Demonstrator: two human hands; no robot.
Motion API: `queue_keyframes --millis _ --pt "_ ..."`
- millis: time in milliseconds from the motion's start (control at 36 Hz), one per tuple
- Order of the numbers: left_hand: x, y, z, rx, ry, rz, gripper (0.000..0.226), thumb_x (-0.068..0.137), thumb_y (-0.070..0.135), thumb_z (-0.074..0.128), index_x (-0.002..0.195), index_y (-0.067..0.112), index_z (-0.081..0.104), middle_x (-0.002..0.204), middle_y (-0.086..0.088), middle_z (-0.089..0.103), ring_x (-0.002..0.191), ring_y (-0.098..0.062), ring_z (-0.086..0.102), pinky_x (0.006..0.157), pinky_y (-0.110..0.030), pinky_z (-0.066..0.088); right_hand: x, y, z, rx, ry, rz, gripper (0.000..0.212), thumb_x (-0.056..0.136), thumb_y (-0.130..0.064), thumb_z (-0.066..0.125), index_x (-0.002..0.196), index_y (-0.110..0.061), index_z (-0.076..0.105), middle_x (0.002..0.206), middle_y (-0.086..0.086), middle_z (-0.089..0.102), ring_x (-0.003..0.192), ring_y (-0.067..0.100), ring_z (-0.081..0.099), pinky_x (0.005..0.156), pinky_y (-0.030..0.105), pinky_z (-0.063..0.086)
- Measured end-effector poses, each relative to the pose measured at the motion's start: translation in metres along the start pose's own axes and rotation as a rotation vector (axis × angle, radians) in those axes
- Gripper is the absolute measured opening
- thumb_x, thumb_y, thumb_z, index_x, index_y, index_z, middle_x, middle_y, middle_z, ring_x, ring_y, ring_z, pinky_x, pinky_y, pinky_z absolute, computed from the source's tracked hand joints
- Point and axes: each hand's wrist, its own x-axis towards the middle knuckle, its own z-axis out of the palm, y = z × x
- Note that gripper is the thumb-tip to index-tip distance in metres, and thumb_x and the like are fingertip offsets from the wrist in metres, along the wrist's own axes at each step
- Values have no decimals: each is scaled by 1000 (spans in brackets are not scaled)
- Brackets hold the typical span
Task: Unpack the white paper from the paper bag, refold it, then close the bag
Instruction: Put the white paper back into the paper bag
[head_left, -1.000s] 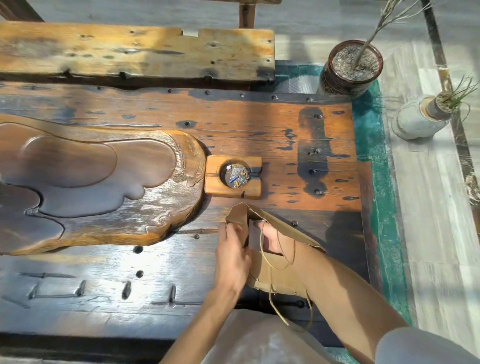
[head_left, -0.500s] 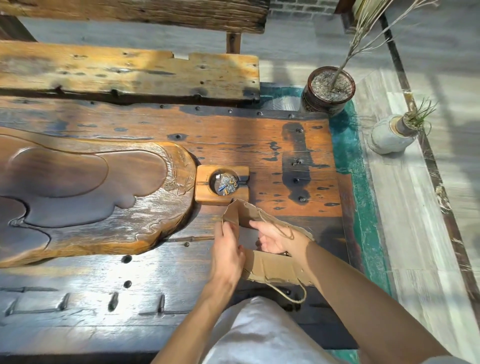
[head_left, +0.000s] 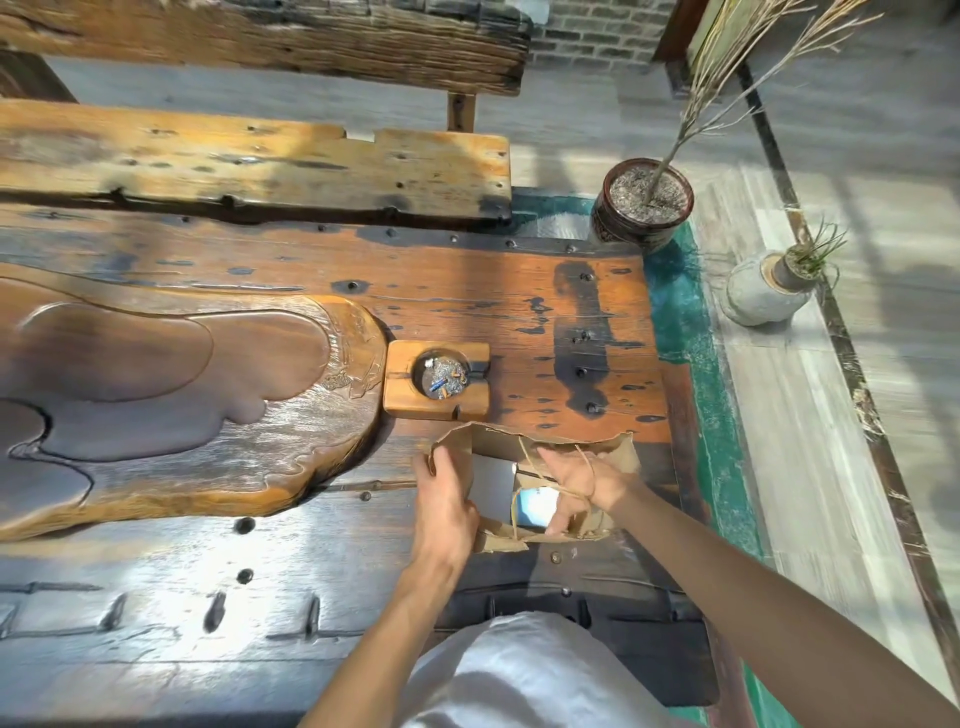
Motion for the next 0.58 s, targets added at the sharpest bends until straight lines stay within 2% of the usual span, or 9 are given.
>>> queue_keyframes --millis 83,139,194,222,278,306,333,472,583 --pt "0 1 -1 3 -13 -7 63 69 -17 57 123 11 39 125 -11 38 83 -17 50 80 -22 44 14 -2 3 -55 -49 64 65 102 -45 45 159 -27 19 168 5 12 155 30 7 123 48 1" --pt "1 2 -1 10 -24 -15 69 69 -16 60 128 12 38 128 -13 38 87 -22 55 83 -26 50 24 -4 7 -168 -94 77 65 103 -37 45 159 -32 13 166 3 21 153 32 16 124 50 5" --pt "2 3 -1 6 -44 -25 77 70 -14 67 135 13 37 133 -14 36 96 -28 60 89 -31 55 33 -2 9 -157 -102 98 60 103 -49 32 159 -33 17 164 2 29 153 30 18 124 49 6" --pt "2 4 -2 4 -52 -27 81 70 -12 71 137 14 36 135 -13 36 99 -29 61 90 -30 55 37 -1 9 -137 -123 76 66 100 -54 37 159 -33 16 166 2 24 154 29 14 125 49 6" --pt "3 5 -2 0 -69 -24 88 69 -9 79 142 16 34 137 -10 37 105 -28 60 89 -26 53 39 -1 6 -180 -227 -8 110 80 -49 76 160 -31 3 169 3 6 155 29 7 125 49 10" --pt "3 5 -2 -7 -81 -19 91 68 -9 80 143 16 34 136 -9 38 107 -28 59 90 -26 54 41 -2 7 -228 -279 -31 131 68 -37 89 159 -28 -5 169 4 3 155 29 6 125 49 13" --pt "3 5 -2 -15 -93 -14 93 67 -10 80 143 16 34 134 -8 39 109 -28 59 90 -28 55 41 -3 7 -245 -303 -46 140 63 -27 93 159 -25 -8 169 6 3 155 29 8 125 46 14" --pt "3 8 -3 -37 -117 -6 102 61 -9 83 146 18 33 134 -2 39 111 -23 56 92 -29 55 47 -9 5 -159 -302 -39 126 71 -12 89 159 -11 -1 168 7 4 155 25 9 125 33 13" --pt "3 11 -2 -30 -127 14 106 60 -3 85 149 18 30 139 1 37 112 -6 43 91 -13 38 55 -12 3 -133 -258 44 98 77 -8 83 155 -5 24 161 11 29 147 32 31 120 38 30"
